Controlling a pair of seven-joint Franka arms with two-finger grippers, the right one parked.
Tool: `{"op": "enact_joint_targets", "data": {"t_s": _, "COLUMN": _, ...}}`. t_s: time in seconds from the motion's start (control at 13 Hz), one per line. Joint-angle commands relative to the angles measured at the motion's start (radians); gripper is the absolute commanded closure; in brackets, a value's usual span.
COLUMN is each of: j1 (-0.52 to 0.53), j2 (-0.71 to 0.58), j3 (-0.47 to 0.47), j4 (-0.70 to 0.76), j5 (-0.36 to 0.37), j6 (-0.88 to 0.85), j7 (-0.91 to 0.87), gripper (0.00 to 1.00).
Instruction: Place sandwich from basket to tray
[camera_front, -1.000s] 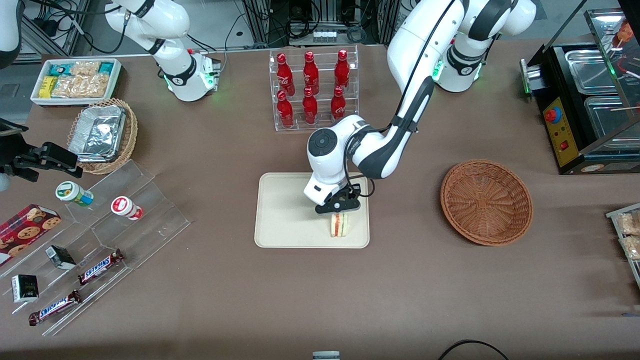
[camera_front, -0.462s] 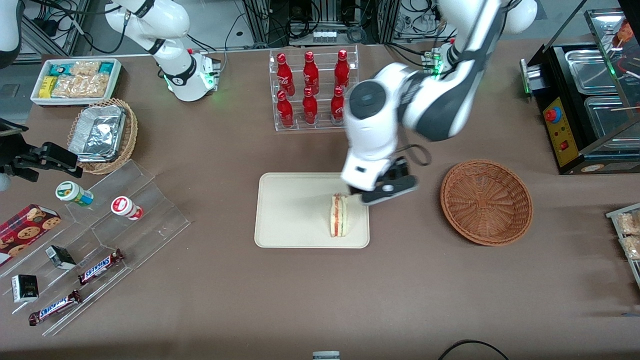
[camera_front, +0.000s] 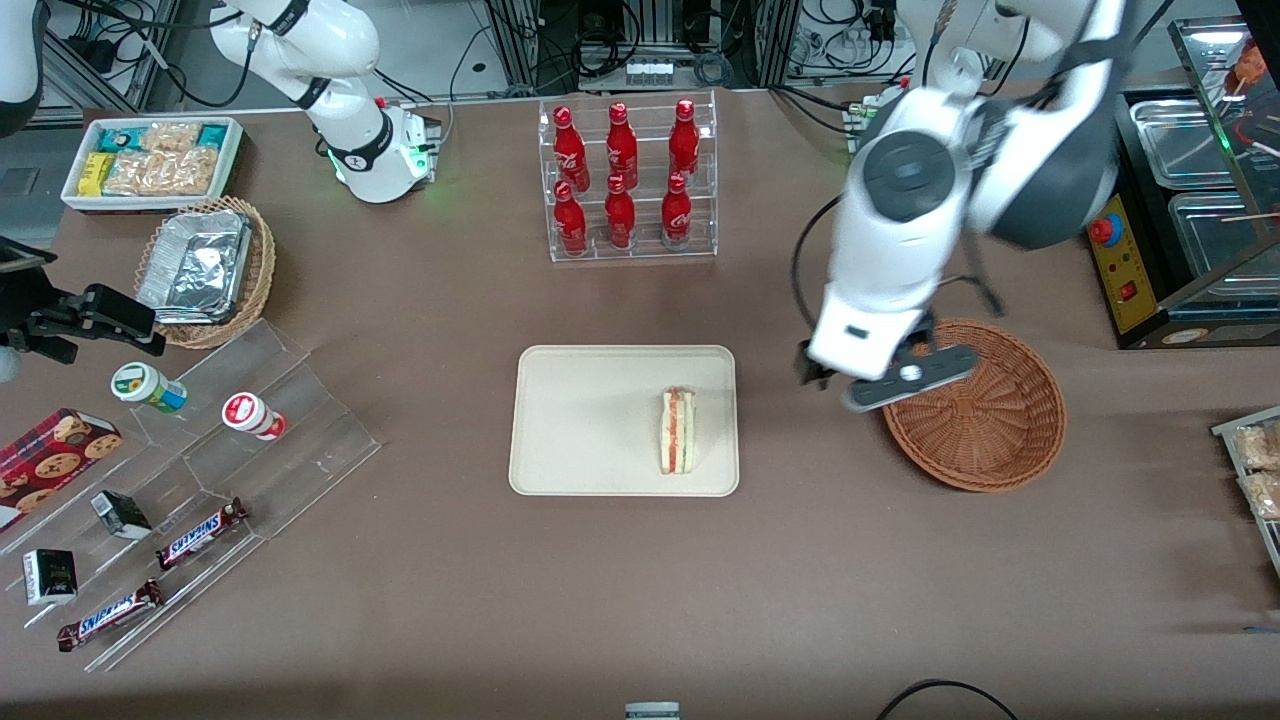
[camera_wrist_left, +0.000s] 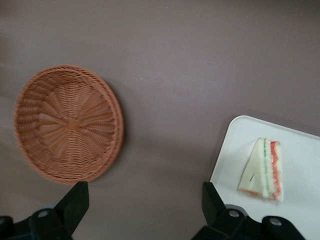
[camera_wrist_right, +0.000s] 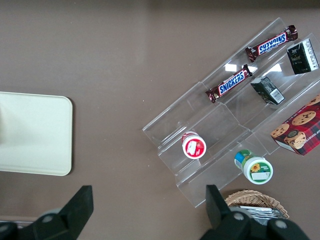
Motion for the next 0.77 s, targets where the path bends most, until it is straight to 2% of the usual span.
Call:
{"op": "enact_joint_targets", "data": {"t_s": 0.0, "j1": 0.082, "j2": -0.133, "j3": -0.011, "j4": -0.057, "j5": -0.038, "j6": -0.077, "j7": 0.154, "gripper": 0.00}}
{"op": "enact_joint_targets", "data": {"t_s": 0.15, "j1": 0.141, "j2": -0.169, "j3": -0.009, "j4": -0.069, "j5": -0.090, "j6": -0.083, "j7": 0.239, "gripper": 0.00}}
{"op": "enact_joint_targets", "data": {"t_s": 0.46, "j1": 0.223, "j2": -0.296, "j3": -0.009, "j4": -0.178, "j5": -0.104, "j6": -0.086, "j7": 0.403, "gripper": 0.00}}
{"op": "enact_joint_targets", "data": {"t_s": 0.69, "j1": 0.344, "j2": -0.344, "j3": -0.011, "j4": -0.219, "j5": -0.137, "j6": -0.093, "j7": 0.538, "gripper": 0.00}}
